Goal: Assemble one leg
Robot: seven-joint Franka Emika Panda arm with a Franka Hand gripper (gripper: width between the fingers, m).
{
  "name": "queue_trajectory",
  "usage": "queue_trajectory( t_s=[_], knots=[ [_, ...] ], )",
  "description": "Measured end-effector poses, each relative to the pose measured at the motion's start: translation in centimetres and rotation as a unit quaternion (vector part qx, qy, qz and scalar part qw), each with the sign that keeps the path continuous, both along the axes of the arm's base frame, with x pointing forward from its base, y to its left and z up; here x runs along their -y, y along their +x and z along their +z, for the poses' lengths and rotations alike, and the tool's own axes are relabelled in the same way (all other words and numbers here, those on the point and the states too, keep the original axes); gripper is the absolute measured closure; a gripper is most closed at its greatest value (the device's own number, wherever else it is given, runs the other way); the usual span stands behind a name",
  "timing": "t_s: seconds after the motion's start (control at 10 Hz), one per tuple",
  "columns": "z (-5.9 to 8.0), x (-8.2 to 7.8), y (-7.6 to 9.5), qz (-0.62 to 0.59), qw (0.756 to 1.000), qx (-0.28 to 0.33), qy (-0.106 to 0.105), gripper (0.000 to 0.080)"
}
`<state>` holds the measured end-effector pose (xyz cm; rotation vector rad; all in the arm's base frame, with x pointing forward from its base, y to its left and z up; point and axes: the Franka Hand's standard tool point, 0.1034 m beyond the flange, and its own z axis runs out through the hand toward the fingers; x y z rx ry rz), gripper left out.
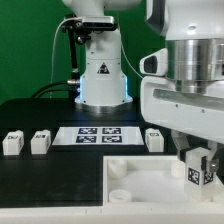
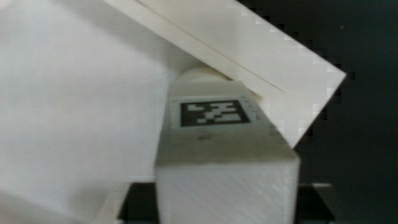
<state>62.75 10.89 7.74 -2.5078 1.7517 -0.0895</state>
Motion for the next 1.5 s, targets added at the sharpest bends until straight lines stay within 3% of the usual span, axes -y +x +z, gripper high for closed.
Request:
queue_trajectory(
  t_s=[0.2,0.3,0.4,0.6,0.7,0.8,0.9,1.3,1.4,1.5],
  knots=[
    [-0.1,0.0,-0.2,-0.21,0.977,-0.006,0.035,0.0502],
    [-0.1,0.0,-0.3,-0.283,0.958,-0.012,0.042,0.0502],
    [-0.1,0.0,-0.4,-0.314,0.948,-0.016,0.048,0.0502],
    [-0.1,-0.1,-0.4,-0.304,0.951,-0.016,0.047,0.0499],
    [-0.1,-0.1,-0.4,-0.27,0.962,-0.014,0.044,0.0273],
    [0.2,-0.1,0.0,-0.191,0.981,-0.011,0.038,0.0273],
    [0.4,-0.2,0.7,-0.075,0.997,0.006,0.028,0.0173],
    [0.2,0.0,0.5,0.112,0.994,0.014,0.004,0.0151],
    [0.1,-0.1,0.5,0.171,0.985,0.014,-0.003,0.0151],
    [-0.2,-1.1,0.4,0.299,0.954,-0.004,-0.02,0.0151]
  ],
)
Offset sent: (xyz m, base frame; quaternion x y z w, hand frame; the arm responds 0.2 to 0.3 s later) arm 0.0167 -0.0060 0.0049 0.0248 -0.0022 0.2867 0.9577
